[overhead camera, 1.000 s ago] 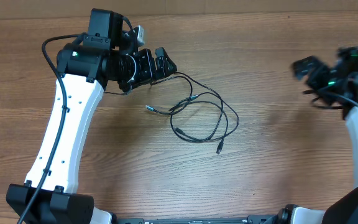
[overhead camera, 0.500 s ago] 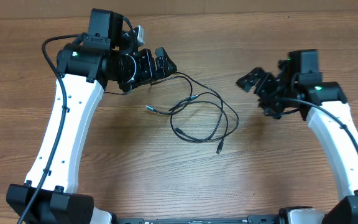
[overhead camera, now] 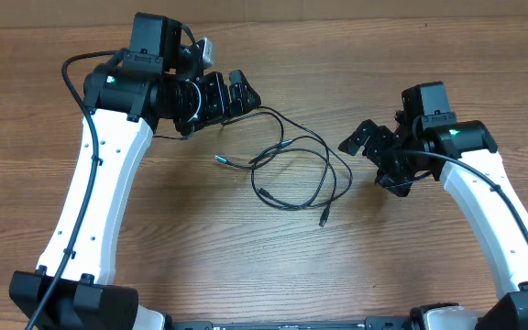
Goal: Untangle cables
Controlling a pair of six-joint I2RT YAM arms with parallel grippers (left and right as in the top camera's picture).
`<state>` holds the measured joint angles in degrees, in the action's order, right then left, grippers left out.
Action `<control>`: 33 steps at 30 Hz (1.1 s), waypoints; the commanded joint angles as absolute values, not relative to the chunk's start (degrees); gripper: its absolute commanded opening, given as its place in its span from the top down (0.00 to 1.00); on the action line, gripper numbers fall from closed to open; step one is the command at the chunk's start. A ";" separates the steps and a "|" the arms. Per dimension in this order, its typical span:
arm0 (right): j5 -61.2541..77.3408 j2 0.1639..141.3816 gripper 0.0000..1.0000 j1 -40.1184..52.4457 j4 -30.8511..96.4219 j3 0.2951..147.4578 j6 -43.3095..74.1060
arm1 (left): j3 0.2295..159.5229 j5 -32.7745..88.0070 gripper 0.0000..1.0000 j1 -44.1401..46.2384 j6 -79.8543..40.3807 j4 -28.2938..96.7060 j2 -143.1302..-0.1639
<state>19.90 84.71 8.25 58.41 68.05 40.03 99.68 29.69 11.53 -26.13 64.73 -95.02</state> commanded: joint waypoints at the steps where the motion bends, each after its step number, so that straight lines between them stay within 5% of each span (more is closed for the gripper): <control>1: 19.20 84.31 0.00 8.27 58.78 68.27 40.45 | 99.44 29.36 0.00 11.27 -25.28 64.66 -95.53; 20: 19.16 84.31 0.00 8.27 62.37 68.20 38.81 | 99.46 29.36 0.00 11.27 -25.28 64.66 -95.53; 33: 22.59 84.33 0.00 8.32 54.02 68.20 47.16 | 99.46 29.36 0.00 11.27 -25.28 64.66 -95.53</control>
